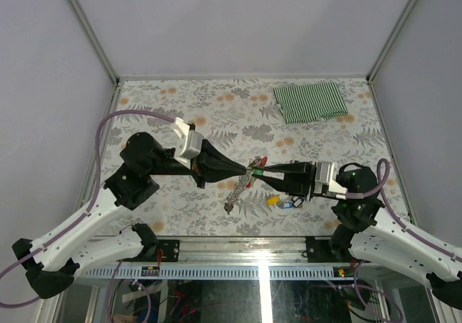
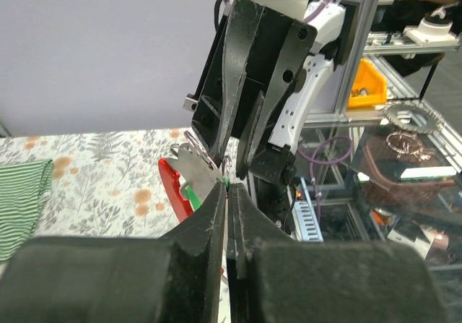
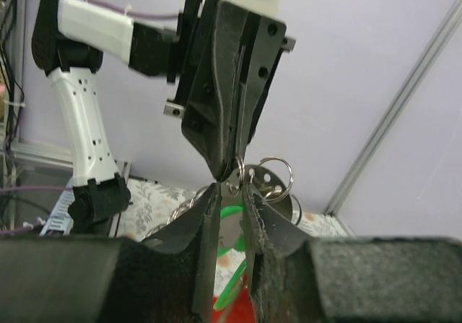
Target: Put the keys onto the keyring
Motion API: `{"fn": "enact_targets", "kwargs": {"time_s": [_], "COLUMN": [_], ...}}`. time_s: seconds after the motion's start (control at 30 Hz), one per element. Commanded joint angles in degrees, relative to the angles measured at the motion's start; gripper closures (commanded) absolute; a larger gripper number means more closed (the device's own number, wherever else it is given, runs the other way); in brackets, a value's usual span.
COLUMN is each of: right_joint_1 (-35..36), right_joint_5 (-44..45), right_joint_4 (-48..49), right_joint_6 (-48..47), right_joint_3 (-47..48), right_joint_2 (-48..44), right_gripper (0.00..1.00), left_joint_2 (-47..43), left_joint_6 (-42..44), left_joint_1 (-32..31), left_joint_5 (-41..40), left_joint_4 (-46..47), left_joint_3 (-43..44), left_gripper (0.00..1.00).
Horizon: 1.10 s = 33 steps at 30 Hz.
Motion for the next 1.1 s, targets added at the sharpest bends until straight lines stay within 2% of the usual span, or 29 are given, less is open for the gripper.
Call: {"fn": "enact_targets", "kwargs": {"time_s": [0.0, 0.13, 0.3, 0.7, 1.07], "right_joint_1": [0.41, 0.39, 0.35, 0.3, 0.3], "right_joint_5": [1.2, 1.56, 1.12, -0.06, 2.59], "right_joint_4": [-9.12, -13.65, -12.43, -9.79, -11.22], "right_joint_6": [-6.56, -8.87, -8.18, -7.17, -8.61], "right_joint_3": [3.67, 4.99, 5.21, 5.16, 4.63], "right_joint_2": [-1.35, -0.98, -0.34, 2.35, 1.29], "right_gripper": [0.75, 0.75, 0.74, 0.73, 0.69], "left_joint_2": [0.34, 1.64, 3.35, 3.8, 3.03], "left_joint_6": [12.53, 16.22, 19.6, 22.8, 24.33], "left_joint_1": [-0.35, -0.31, -0.27, -0.36, -0.31], "left_joint_5": [-0.88, -2.28, -3.69, -3.61, -3.34], "left_joint_4": [-18.37, -24.81, -30.3, -32.07, -32.56], "left_joint_3": [7.62, 10.68, 13.36, 13.89, 13.23], "left_gripper": [1.0, 1.0, 1.0, 1.0, 1.0]}}
